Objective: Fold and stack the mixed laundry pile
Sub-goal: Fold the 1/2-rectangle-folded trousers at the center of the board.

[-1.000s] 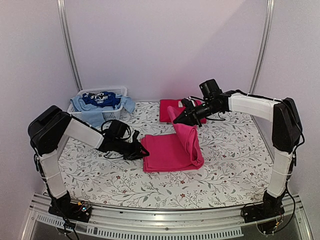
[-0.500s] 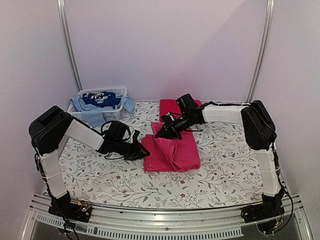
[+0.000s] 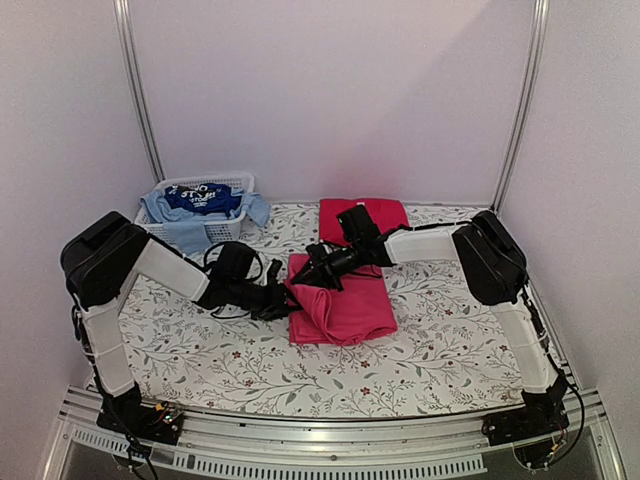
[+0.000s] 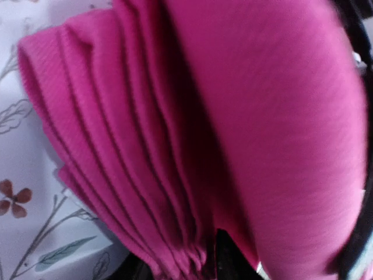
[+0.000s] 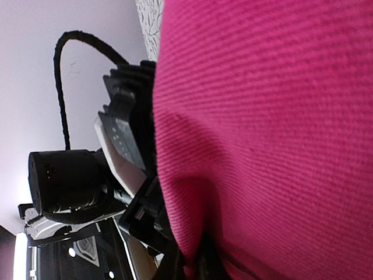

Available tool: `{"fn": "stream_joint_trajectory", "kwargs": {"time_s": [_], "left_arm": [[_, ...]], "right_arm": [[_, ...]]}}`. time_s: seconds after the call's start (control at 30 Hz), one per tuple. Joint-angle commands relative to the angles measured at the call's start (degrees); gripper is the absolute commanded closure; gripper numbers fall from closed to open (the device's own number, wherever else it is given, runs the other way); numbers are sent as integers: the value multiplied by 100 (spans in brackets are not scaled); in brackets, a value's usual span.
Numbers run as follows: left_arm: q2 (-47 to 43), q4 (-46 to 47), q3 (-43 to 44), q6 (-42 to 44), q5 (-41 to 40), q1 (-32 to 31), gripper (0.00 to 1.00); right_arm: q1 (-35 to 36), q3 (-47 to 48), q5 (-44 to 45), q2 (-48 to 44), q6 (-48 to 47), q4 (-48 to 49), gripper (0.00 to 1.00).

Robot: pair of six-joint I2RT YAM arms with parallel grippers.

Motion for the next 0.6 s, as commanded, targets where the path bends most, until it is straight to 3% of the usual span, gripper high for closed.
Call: {"fn": "stream_joint_trajectory", "kwargs": {"time_s": [0.0, 0.17, 0.33, 0.47, 0.57], "left_arm": [[-62, -907, -221, 45, -313, -43, 54], [-1469, -1716, -810, 152, -890, 416, 39], [-2870, -2811, -707, 549, -1448, 707, 32], [-3242, -3012, -30, 1048, -1499, 268, 33], [-2750, -2984, 620, 1408, -1517, -368, 36]], "right_arm": [[104, 79, -193, 100, 518, 989, 70], [-237, 199, -247, -313, 263, 1091, 50], [-917, 112, -526, -1054, -215, 875, 46], [-1439, -136, -434, -1428, -1485, -620, 48], [-1562, -62, -161, -1337, -2841, -1746, 50]]}}
